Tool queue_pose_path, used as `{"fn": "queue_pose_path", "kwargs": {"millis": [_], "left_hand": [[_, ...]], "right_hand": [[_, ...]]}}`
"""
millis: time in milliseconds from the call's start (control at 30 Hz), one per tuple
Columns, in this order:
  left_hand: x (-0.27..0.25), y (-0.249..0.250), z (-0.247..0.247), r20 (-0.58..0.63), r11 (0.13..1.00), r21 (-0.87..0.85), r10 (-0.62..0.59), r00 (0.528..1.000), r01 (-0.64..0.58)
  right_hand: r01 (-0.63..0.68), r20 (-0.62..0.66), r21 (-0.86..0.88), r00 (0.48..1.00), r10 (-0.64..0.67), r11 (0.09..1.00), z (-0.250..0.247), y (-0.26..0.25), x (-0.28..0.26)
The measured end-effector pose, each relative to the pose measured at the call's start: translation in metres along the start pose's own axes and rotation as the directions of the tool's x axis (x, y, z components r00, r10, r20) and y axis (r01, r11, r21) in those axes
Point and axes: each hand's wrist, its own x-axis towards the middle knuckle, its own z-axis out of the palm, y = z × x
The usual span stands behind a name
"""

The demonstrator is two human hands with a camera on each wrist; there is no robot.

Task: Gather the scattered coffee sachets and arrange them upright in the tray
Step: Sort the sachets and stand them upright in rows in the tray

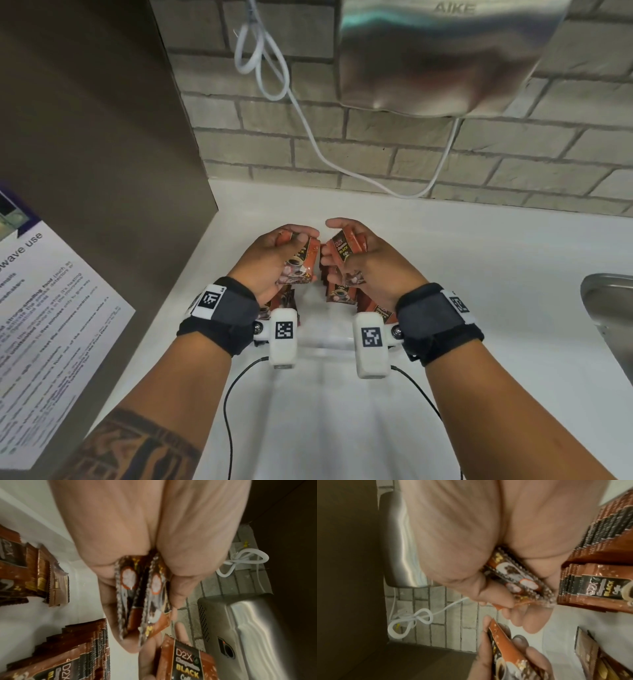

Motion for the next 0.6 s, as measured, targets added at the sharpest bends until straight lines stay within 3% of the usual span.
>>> {"fn": "queue_pose_path", "kwargs": {"millis": [133,367,500,600], "left_hand": [[0.003,-0.001,0.000,-0.040,0.997,-0.065,0.041,0.998,-0.043],[0.003,-0.001,0.022,-0.016,0.992,-0.126,0.007,1.000,-0.009],[0.003,0.000,0.018,-0.024,0.942,-0.325,-0.094,0.995,0.082],[0.004,0.000,0.014,-0.041,0.953,-0.294,-0.089,0.995,0.073]], "right_hand": [[0.029,-0.040,0.107,0.999,-0.025,0.994,0.003,0.000,-0.001],[0.042,-0.138,-0.052,0.989,-0.049,0.998,0.026,0.008,0.006],[0.069,-0.167,0.107,0.985,-0.050,0.992,0.020,0.010,0.009],[0.090,-0.176,0.202,0.983,-0.054,0.975,0.012,0.011,0.009]]}}
